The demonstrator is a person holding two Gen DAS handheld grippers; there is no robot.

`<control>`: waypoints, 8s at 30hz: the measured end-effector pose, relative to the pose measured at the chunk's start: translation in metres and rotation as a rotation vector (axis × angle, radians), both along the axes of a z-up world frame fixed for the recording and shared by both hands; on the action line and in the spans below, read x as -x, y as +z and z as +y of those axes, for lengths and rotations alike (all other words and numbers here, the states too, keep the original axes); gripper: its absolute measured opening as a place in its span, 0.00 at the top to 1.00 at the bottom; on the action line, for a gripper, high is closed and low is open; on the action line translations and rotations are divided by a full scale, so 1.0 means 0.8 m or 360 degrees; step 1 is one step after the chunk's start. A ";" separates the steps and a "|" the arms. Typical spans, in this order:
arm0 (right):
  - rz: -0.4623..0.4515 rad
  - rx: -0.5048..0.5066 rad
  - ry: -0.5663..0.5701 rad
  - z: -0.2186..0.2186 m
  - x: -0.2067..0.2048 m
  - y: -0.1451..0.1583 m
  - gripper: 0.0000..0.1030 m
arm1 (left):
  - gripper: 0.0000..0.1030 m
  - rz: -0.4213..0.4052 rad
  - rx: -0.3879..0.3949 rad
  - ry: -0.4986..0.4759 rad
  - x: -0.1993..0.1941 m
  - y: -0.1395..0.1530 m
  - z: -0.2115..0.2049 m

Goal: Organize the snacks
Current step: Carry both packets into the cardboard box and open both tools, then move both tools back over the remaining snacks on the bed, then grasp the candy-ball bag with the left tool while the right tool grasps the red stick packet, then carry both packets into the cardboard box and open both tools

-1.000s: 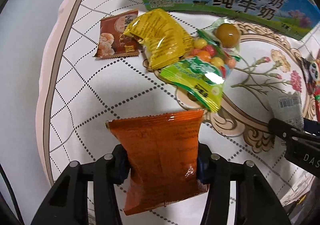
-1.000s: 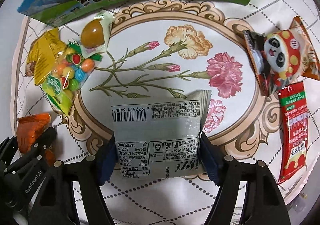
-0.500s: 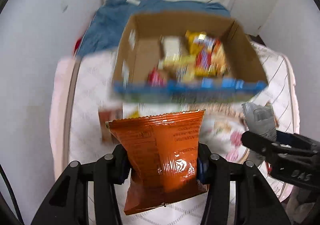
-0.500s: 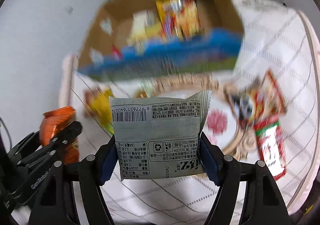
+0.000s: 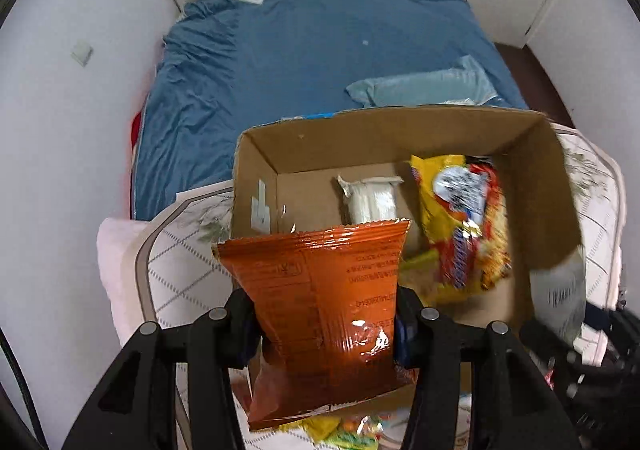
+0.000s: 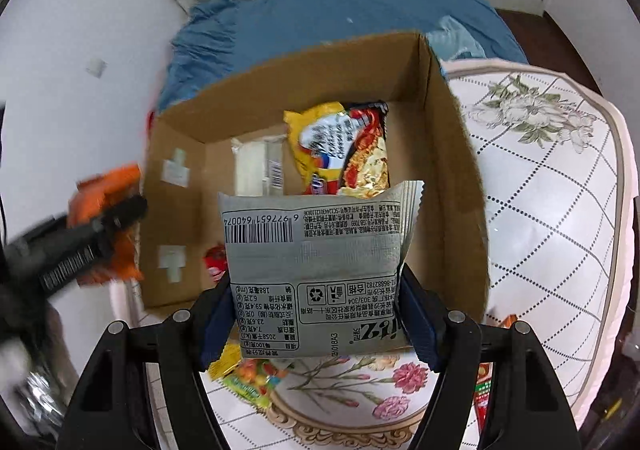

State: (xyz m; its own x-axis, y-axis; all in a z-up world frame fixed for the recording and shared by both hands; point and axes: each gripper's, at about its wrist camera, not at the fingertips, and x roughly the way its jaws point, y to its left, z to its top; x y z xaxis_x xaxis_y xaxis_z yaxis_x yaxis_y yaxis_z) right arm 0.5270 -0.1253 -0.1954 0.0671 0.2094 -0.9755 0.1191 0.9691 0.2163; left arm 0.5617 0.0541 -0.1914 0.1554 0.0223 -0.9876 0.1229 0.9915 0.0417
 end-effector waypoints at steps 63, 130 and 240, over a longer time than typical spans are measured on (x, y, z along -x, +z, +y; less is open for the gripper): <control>-0.0440 0.0269 0.0135 0.010 0.125 0.102 0.06 | 0.15 -0.0553 0.0064 0.0162 0.219 0.112 0.007; 0.0389 0.0181 0.0081 -0.038 0.237 -0.178 0.32 | 0.20 0.0267 -0.0336 -0.0365 0.254 -0.163 -0.085; 0.0018 0.0180 0.0159 -0.019 -0.027 -0.045 0.07 | 0.20 -0.0042 0.0053 0.0205 0.050 -0.026 -0.013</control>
